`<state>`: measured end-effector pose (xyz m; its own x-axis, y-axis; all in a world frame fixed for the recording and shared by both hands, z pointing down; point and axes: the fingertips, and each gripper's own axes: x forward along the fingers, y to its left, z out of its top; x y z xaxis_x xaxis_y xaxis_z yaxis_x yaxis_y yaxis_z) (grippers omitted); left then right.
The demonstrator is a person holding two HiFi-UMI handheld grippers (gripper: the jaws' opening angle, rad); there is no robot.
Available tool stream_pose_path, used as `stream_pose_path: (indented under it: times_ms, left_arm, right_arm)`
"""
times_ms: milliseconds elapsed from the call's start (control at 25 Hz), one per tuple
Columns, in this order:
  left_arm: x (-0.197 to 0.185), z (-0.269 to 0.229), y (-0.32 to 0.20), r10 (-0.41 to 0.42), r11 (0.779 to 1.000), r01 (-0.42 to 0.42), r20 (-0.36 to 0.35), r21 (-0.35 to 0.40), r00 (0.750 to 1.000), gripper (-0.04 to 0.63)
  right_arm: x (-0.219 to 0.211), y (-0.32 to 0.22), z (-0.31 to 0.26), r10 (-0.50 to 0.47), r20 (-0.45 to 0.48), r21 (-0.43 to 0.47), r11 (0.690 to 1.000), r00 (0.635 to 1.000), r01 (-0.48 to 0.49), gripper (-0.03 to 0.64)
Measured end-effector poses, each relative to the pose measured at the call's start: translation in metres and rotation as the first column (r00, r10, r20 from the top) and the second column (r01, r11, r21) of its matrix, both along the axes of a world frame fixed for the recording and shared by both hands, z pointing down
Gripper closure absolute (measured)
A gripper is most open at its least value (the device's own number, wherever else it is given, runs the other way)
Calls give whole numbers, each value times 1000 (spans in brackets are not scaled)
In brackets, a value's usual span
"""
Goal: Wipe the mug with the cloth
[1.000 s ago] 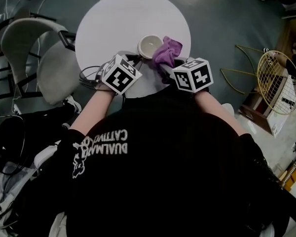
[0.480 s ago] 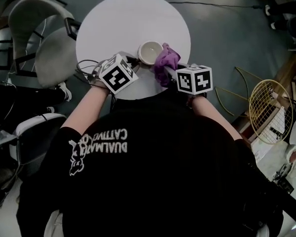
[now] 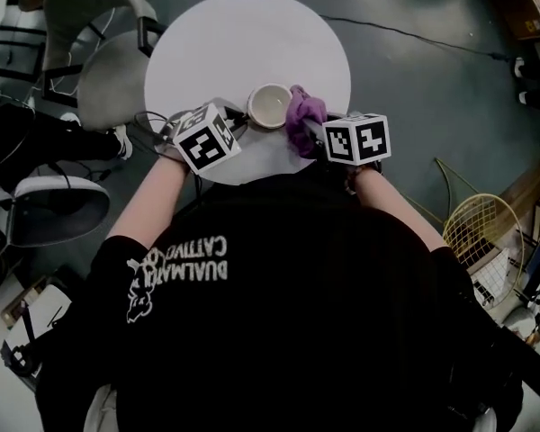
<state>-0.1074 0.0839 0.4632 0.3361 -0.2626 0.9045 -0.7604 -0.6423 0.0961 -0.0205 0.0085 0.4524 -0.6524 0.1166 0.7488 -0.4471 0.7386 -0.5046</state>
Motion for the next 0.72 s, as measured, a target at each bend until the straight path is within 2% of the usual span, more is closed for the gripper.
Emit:
stream_pose_path:
  times_ms: [120, 320, 480, 720]
  left_arm:
    - [1, 1, -1, -18, 1000, 18, 32, -13, 999, 534]
    - [7, 1, -2, -83, 996, 85, 58, -26, 995, 535]
    - [5, 4, -5, -77, 996, 82, 106, -38, 991, 532]
    - [2, 6, -4, -88, 992, 98, 121, -76, 989, 532]
  right_arm:
    - [0, -19, -3, -16, 25, -5, 1000, 1000, 16, 561]
    - [-6, -28, -1, -97, 74, -78, 992, 993, 103, 563]
    - [-14, -32, 8, -157, 72, -114, 980, 985, 164, 566]
    - [-25, -41, 15, -228, 80, -120, 964, 970, 236, 566]
